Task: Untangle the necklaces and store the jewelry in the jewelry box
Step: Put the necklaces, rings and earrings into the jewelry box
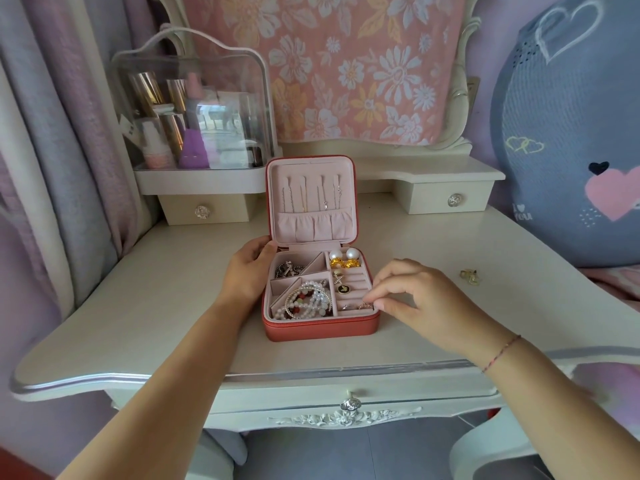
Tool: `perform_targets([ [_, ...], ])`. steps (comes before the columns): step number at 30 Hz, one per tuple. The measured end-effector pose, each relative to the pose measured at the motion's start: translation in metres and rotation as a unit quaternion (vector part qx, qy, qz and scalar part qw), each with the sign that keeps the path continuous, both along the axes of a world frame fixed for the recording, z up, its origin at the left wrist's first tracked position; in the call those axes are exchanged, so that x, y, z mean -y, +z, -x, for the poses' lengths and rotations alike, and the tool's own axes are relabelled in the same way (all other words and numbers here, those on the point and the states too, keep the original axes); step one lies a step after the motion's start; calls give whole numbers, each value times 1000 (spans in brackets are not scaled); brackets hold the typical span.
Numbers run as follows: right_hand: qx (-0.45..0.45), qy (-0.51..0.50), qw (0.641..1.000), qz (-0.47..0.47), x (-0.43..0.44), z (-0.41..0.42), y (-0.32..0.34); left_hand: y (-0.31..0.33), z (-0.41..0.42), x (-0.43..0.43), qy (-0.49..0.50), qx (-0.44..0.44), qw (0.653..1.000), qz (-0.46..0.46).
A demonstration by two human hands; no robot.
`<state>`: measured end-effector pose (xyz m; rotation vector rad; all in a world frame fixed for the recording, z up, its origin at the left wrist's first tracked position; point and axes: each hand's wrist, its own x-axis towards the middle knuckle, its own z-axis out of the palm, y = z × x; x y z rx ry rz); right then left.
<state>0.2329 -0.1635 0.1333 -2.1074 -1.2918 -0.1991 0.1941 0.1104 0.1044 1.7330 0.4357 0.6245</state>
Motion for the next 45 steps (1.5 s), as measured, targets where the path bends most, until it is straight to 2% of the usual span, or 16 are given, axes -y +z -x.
perform_targets([
  [5,-22,-9,1000,-16,3,-1,-1,-3,-1,-3,-3,-3,1000,9],
  [7,-44,-59,995,-66,13,-9,1,-2,-1,-2,-1,-3,1000,12],
  [9,-41,-152,982,-100,29,-27,1,-3,-1,-2,-6,-1,1000,16],
  [11,-53,-228,969,-84,45,-44,-1,-3,-1,-4,-9,-3,1000,17],
  [13,-66,-261,962,-44,57,-54,-6,-5,-2,-6,-11,-7,1000,11],
  [23,-29,-289,955,57,57,-58,-20,-4,-3,-3,-3,3,1000,14],
  [28,-4,-279,959,55,56,-58,-17,-4,-2,-3,-5,2,1000,13],
  [32,-101,-203,971,-74,33,-35,1,-3,-3,-2,-2,3,1000,11],
  [34,-139,-136,977,-91,13,-18,12,-3,-3,-2,1,1,1000,9],
  [38,-178,-47,981,-53,-20,2,22,-2,-1,-1,0,0,1000,6],
  [45,-191,-26,981,17,-39,2,17,1,1,2,-4,8,1000,13],
])
